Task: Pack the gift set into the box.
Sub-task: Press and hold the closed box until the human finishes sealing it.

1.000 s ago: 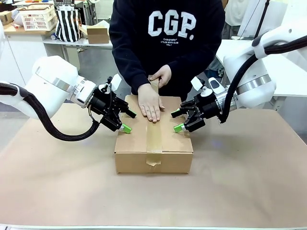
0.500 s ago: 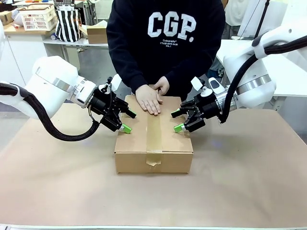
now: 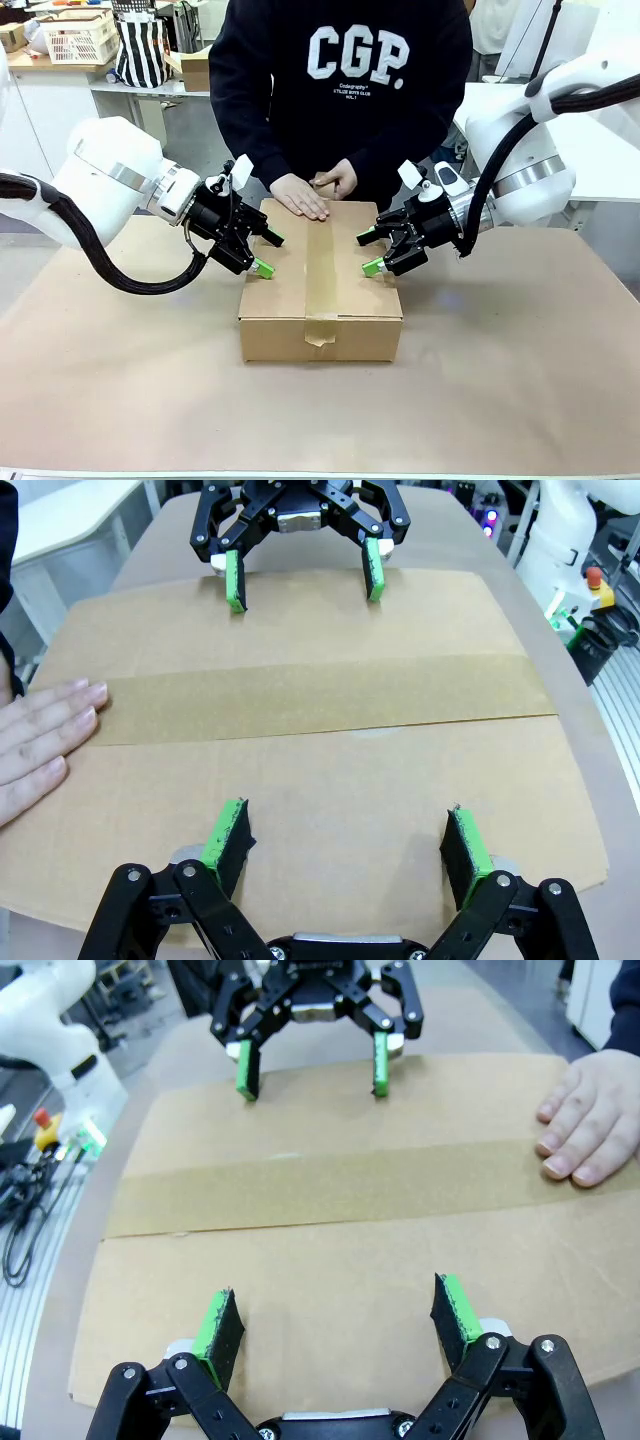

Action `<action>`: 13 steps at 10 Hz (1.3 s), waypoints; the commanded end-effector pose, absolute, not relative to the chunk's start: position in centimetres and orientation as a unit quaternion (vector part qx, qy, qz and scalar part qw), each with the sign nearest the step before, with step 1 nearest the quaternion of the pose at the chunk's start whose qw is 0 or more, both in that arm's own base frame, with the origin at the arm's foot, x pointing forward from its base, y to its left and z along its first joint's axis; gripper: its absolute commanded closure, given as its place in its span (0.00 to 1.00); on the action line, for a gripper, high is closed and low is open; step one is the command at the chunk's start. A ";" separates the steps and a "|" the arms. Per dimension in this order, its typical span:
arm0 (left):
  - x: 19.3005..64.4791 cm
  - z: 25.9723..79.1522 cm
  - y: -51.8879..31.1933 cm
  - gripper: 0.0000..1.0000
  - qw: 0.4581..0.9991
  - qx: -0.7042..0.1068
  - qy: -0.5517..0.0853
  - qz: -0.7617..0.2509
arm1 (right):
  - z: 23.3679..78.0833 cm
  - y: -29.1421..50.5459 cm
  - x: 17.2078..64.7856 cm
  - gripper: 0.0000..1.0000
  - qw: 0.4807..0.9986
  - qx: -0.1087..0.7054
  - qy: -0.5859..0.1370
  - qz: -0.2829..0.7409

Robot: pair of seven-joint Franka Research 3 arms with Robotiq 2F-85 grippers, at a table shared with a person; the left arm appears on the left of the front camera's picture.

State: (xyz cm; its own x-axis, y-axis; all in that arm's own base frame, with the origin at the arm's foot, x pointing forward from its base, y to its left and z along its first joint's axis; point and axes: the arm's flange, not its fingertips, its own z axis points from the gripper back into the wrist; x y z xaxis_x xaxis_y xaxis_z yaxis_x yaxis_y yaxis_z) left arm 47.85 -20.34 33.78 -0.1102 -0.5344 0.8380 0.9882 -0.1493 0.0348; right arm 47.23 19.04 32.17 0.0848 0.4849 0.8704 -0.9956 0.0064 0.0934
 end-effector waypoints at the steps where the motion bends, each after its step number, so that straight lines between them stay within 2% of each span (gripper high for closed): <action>1: 47.8 33.5 -20.3 0.00 0.566 -0.353 -0.326 -0.671 | 31.9 19.1 47.2 0.00 0.629 0.384 -0.330 0.590; 13: 47.8 33.5 -20.3 0.00 0.566 -0.353 -0.326 -0.671 | 31.9 19.1 47.2 0.00 0.629 0.384 -0.330 0.590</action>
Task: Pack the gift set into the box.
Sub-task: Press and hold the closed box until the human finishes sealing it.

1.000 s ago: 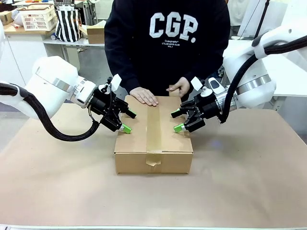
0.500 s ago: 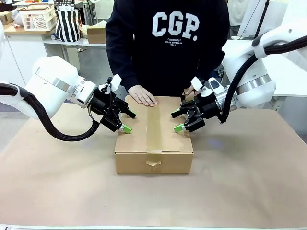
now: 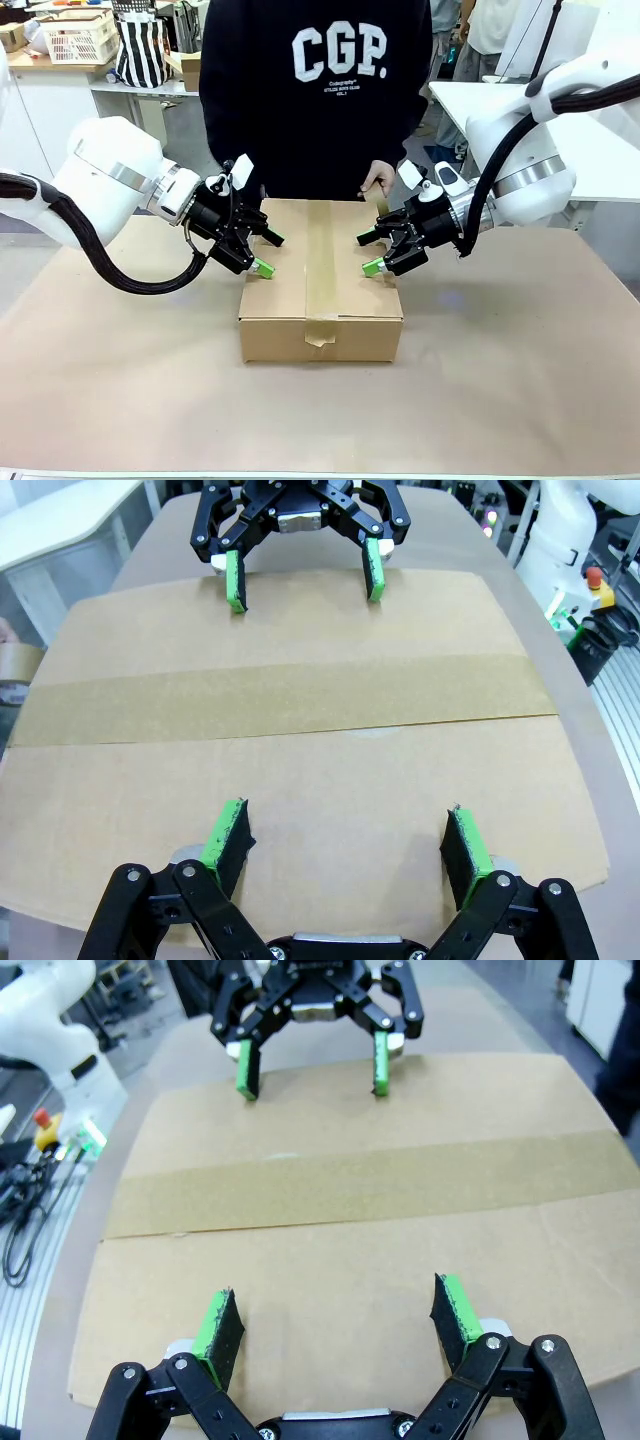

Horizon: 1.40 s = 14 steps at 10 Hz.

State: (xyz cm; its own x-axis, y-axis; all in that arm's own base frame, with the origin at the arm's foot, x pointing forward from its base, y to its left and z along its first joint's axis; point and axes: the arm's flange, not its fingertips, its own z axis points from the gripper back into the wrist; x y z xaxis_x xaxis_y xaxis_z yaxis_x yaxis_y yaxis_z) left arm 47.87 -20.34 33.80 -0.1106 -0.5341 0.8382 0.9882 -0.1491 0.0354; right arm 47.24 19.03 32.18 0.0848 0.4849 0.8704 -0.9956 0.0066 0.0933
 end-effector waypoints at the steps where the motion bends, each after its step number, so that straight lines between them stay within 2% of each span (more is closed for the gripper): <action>1: 47.8 33.5 -20.3 0.00 0.566 -0.353 -0.326 -0.671 | 31.9 19.1 47.2 0.00 0.629 0.384 -0.330 0.590; 11: 47.8 33.5 -20.3 0.00 0.566 -0.353 -0.326 -0.671 | 32.2 19.0 47.2 0.00 0.627 0.386 -0.331 0.590; 12: 47.9 33.8 -20.3 0.00 0.567 -0.352 -0.323 -0.672 | 34.4 19.3 46.7 0.00 0.601 0.430 -0.325 0.590; 14: 43.3 40.7 -18.0 0.00 0.562 -0.410 -0.297 -0.654 | 42.1 15.9 44.1 0.00 0.646 0.454 -0.334 0.516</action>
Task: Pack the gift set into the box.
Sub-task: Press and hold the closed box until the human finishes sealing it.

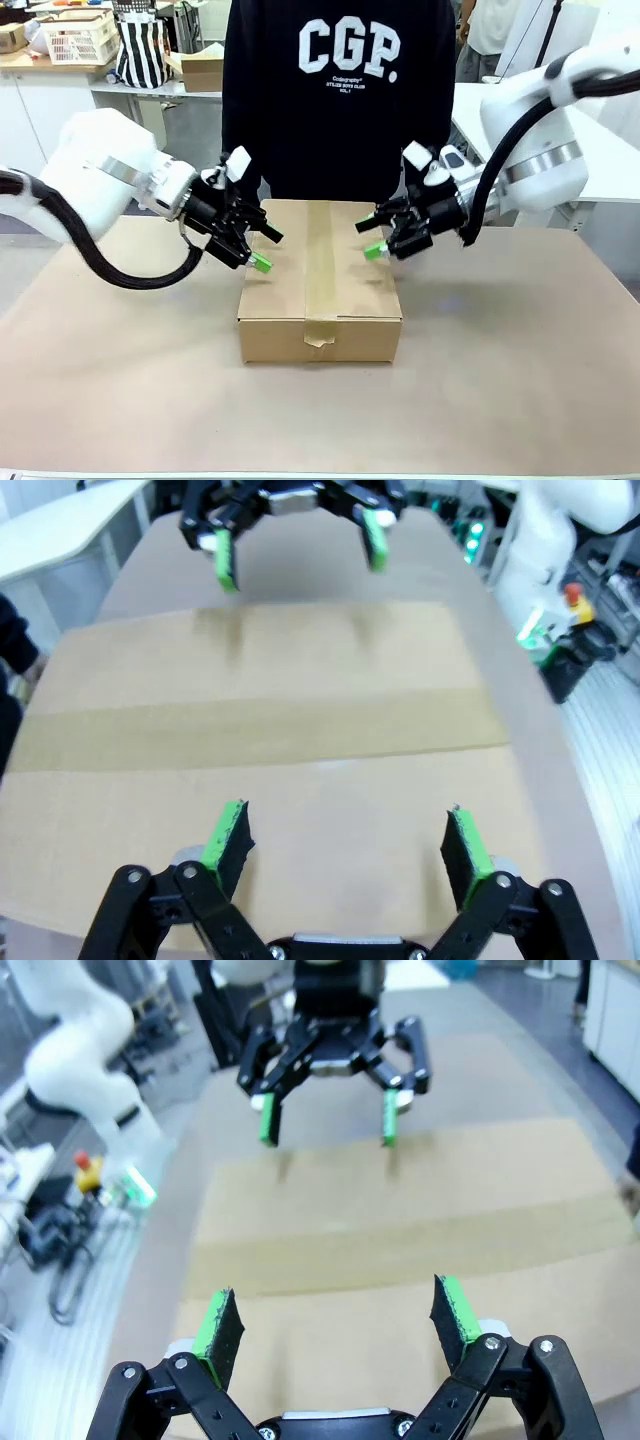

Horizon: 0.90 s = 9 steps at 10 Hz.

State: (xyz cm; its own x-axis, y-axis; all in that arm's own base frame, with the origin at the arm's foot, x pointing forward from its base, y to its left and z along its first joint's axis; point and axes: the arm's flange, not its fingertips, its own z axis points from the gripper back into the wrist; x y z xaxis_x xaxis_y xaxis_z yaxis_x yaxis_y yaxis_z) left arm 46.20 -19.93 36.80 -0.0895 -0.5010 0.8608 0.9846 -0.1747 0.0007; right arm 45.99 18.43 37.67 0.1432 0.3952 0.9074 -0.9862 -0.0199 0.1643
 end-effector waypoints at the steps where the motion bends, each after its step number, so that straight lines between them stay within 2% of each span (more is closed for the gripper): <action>1: 40.7 43.7 -16.3 0.00 0.603 -0.433 -0.276 -0.611 | 45.5 13.7 42.1 0.00 0.662 0.473 -0.333 0.477; 2: 38.2 46.3 -14.2 0.00 0.620 -0.474 -0.261 -0.569 | 47.9 10.9 39.9 0.00 0.677 0.489 -0.302 0.460; 3: 35.3 48.7 -11.6 0.00 0.616 -0.506 -0.276 -0.537 | 49.2 7.0 37.6 0.00 0.697 0.506 -0.247 0.445; 4: 33.1 50.1 -9.3 0.00 0.613 -0.546 -0.282 -0.497 | 49.2 3.3 35.9 0.00 0.715 0.512 -0.200 0.433; 6: 29.6 50.8 -4.9 0.00 0.639 -0.570 -0.294 -0.425 | 46.4 -3.9 33.4 0.00 0.760 0.525 -0.152 0.350; 8: 27.2 47.2 -0.1 0.00 0.690 -0.581 -0.246 -0.353 | 42.6 -10.4 30.8 0.00 0.754 0.571 -0.217 0.240; 9: 26.5 44.7 2.1 0.00 0.727 -0.566 -0.211 -0.326 | 41.2 -11.9 30.0 0.00 0.770 0.561 -0.231 0.197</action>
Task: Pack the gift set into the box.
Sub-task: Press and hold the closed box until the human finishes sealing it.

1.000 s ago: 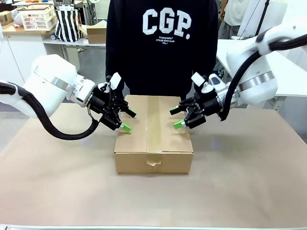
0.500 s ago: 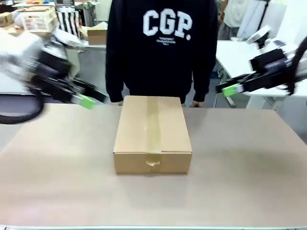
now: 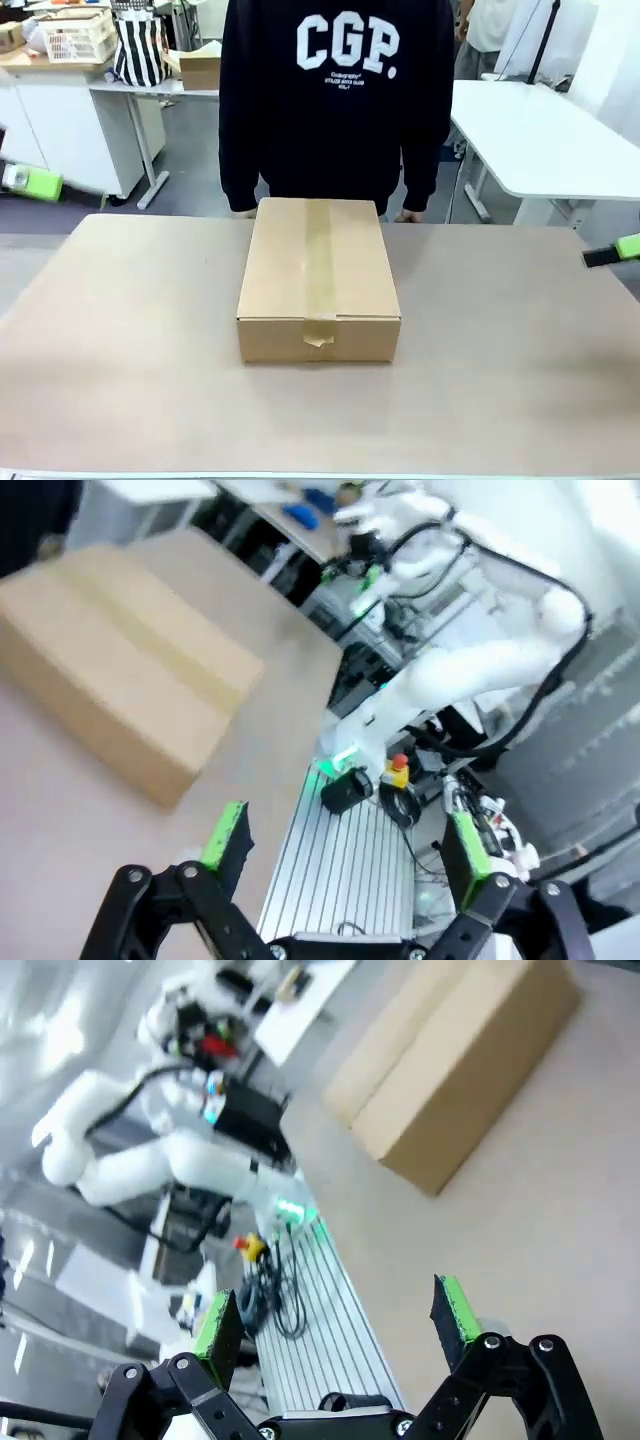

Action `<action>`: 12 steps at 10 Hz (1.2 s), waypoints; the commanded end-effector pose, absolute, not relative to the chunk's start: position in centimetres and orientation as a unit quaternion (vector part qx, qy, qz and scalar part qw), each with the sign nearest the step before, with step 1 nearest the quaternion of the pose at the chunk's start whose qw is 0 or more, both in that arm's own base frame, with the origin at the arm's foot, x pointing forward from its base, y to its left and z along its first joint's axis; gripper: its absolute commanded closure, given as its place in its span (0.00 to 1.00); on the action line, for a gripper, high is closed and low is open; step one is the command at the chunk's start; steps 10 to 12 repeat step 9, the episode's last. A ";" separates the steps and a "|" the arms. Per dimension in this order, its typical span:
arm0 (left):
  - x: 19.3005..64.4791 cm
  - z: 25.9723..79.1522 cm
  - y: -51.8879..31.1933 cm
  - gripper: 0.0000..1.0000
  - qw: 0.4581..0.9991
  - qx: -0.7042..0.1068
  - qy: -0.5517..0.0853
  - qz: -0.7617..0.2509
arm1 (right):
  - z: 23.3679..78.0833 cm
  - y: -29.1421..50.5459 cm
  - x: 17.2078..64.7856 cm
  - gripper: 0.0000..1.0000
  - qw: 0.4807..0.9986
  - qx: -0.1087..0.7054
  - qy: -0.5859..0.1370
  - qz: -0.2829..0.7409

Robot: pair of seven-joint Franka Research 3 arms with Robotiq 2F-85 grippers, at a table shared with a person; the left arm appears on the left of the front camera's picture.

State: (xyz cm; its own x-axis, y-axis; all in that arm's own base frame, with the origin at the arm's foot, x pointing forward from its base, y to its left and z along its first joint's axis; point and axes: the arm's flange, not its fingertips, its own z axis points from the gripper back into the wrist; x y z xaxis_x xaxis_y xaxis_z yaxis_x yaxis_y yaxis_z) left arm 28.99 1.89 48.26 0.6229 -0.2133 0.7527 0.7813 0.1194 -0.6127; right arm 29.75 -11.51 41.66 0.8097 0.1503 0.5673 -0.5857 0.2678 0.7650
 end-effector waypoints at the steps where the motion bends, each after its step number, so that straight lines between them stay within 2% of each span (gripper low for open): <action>1: 26.6 42.9 3.3 0.00 0.728 -0.561 -0.217 -0.330 | 40.6 -11.6 30.4 0.00 0.790 0.523 -0.245 0.205; 2: 29.0 48.3 1.9 0.00 0.704 -0.562 -0.253 -0.353 | 41.7 -11.5 29.7 0.00 0.772 0.556 -0.196 0.238; 12: 29.0 48.3 1.9 0.00 0.704 -0.562 -0.253 -0.353 | 41.7 -11.5 29.7 0.00 0.772 0.556 -0.196 0.238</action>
